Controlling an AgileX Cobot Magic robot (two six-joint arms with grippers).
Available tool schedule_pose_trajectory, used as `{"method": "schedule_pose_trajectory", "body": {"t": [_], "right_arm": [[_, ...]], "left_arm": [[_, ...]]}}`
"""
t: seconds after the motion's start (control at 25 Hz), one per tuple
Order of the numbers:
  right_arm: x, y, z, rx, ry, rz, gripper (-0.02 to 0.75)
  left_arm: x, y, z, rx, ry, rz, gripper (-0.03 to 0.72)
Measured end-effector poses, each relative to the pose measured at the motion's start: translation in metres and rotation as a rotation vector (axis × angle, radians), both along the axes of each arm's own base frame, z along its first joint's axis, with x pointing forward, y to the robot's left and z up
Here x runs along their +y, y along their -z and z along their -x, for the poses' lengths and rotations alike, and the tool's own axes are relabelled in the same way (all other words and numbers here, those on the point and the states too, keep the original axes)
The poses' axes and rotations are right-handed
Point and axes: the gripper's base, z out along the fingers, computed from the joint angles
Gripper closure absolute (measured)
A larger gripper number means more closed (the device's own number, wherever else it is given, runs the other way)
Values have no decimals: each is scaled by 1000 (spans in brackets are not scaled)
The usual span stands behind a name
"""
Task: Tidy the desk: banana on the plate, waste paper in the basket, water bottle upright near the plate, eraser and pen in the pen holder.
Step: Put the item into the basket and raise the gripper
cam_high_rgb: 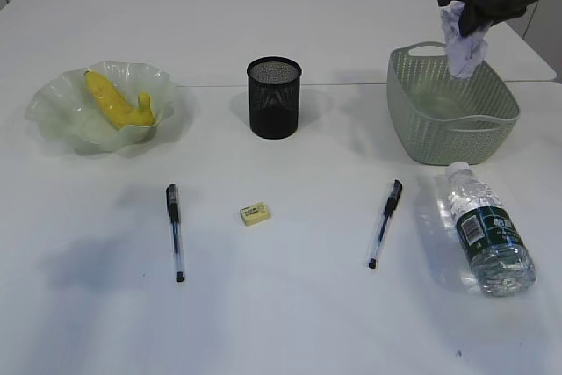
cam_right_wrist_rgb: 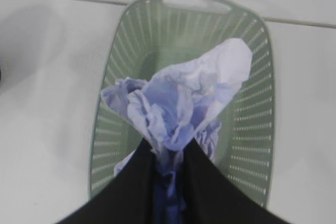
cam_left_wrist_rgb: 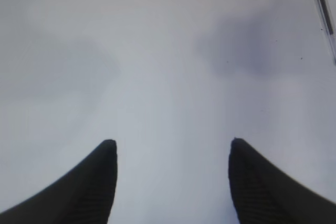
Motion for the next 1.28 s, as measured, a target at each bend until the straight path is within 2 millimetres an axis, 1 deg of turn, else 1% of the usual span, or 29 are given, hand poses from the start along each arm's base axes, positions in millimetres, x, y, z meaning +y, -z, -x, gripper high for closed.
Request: {"method": "schedule_pose_trajectory", "body": {"t": [0.08, 0.2, 0.32, 0.48, 0.56, 0.64, 0.76, 0.88, 1.0, 1.12, 1.28], "right_arm": [[-2, 4, -6, -35, 11, -6, 642], [-2, 21, -16, -35, 19, -11, 642], [-2, 48, -27, -9, 31, -18, 642], [-1, 76, -35, 32, 56, -33, 638], [-1, 87, -37, 52, 63, -36, 619], [-1, 94, -39, 62, 69, -39, 566], [-1, 97, -40, 66, 69, -39, 457], [-1, 96, -40, 63, 74, -42, 386], [-1, 89, -41, 69, 74, -42, 366], [-1, 78, -41, 76, 74, -41, 361], [-1, 61, -37, 134, 77, -38, 359]], "left_arm": [[0, 0, 0, 0, 0, 0, 224], [0, 0, 0, 0, 0, 0, 224], [0, 0, 0, 0, 0, 0, 224], [0, 1, 2, 19, -1, -2, 224], [0, 1, 3, 34, -2, -4, 224], [1, 2, 4, 42, -3, -5, 224], [1, 2, 4, 46, -3, -5, 224], [1, 2, 4, 48, -3, -6, 223], [1, 2, 4, 48, -3, -6, 223], [1, 2, 4, 48, -3, -6, 223], [1, 2, 4, 50, -3, -6, 223]]}}
